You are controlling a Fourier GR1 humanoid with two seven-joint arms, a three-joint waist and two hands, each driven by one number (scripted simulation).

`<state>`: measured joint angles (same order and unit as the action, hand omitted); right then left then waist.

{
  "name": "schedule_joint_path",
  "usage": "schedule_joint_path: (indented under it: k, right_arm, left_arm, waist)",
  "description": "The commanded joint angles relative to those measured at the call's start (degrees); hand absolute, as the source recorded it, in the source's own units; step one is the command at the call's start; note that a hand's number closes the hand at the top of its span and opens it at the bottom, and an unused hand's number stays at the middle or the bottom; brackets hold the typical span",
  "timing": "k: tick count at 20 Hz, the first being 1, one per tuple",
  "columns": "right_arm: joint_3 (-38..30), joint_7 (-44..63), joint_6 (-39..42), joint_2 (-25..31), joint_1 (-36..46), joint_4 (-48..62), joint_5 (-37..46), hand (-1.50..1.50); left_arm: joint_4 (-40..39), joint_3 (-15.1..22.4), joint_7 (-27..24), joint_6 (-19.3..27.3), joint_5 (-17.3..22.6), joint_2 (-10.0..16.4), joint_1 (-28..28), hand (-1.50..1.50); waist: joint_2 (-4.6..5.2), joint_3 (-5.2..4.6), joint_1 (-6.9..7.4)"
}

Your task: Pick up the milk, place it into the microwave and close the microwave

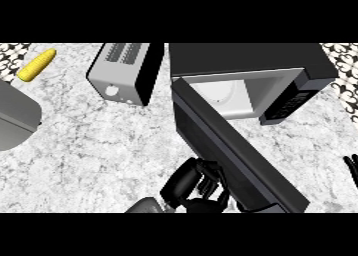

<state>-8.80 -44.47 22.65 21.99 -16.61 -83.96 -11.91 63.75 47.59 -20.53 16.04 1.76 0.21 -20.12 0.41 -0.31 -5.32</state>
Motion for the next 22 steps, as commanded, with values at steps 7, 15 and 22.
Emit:
schedule_joint_path:
  k: [7,15,22]
  right_arm:
    - [2.3,5.4,5.6,3.3,-1.7,-12.3,-6.8,-1.5]
    - [0.9,9.0,6.9,8.1,-0.4,-16.3,-10.0,-1.5]
    - [-0.6,11.4,7.3,11.0,0.6,-19.3,-12.3,-1.5]
  left_arm:
    - [-4.9,9.5,-0.6,8.5,14.9,-0.2,-10.0,1.5]
    - [-3.1,8.6,-4.3,16.6,24.0,-0.2,-13.8,1.5]
    - [-4.6,6.1,-4.8,25.3,30.3,-0.2,-17.8,1.5]
  waist:
    - [0.69,-0.08,-3.12]
    - [1.24,-0.13,-5.37]
    - [1.51,-0.11,-7.54]
